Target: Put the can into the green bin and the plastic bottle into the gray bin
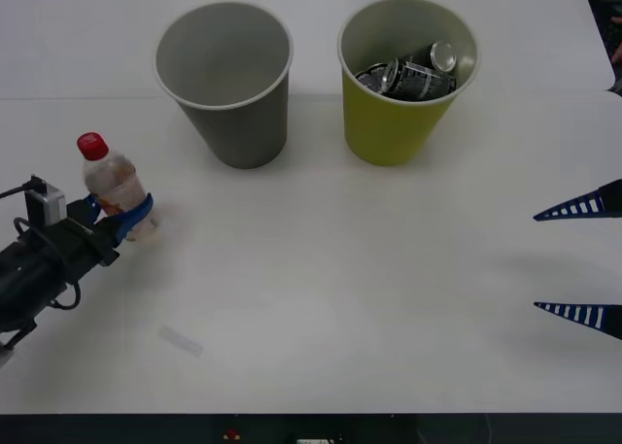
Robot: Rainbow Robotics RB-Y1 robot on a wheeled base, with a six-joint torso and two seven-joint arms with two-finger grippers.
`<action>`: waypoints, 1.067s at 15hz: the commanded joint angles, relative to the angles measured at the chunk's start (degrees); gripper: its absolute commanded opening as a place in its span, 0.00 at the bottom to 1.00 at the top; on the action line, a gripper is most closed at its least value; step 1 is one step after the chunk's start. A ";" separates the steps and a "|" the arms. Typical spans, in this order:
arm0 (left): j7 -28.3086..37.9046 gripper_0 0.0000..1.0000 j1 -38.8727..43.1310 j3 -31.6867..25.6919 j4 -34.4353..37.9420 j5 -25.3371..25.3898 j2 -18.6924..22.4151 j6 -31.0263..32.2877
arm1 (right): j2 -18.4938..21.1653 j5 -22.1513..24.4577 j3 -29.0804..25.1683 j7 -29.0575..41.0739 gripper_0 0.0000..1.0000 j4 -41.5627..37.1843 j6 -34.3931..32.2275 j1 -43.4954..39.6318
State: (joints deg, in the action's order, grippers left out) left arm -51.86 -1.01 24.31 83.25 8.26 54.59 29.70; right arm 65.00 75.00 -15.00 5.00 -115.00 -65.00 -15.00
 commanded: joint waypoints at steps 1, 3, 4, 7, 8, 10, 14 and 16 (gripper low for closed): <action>15.21 0.00 1.97 -5.06 3.06 -13.36 1.14 0.10 | 0.00 0.00 0.00 0.00 1.00 0.00 0.00 0.00; 24.88 0.00 2.94 -8.05 5.34 -21.71 1.40 0.27 | 0.00 0.00 0.00 0.00 1.00 0.00 0.00 0.00; 31.56 0.00 3.64 -10.25 6.66 -27.34 1.40 0.71 | 0.00 0.00 0.00 0.00 1.00 0.00 0.00 0.00; 46.50 0.00 4.70 -15.87 9.74 -41.05 1.31 2.82 | 0.00 0.00 0.00 0.00 1.00 0.00 0.00 0.00; 51.25 0.00 4.70 -17.72 10.00 -45.09 1.40 4.67 | 0.00 0.00 0.00 0.00 1.00 0.00 0.00 0.00; 61.79 0.00 4.70 -22.64 11.23 -54.41 1.31 8.89 | 0.00 0.00 0.00 0.00 1.00 0.00 0.00 0.00; 80.95 0.00 4.52 -31.78 16.68 -69.52 1.31 16.18 | 0.00 0.00 0.00 0.00 1.00 0.00 0.00 0.00; 89.30 0.00 3.73 -35.03 19.58 -75.50 1.31 19.61 | 0.00 0.00 0.00 0.00 1.00 0.00 0.00 0.00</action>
State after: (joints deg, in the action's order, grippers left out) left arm 34.34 3.10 -9.50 101.78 -65.03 55.90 47.92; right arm 65.00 75.00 -15.00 5.00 -115.00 -65.00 -15.00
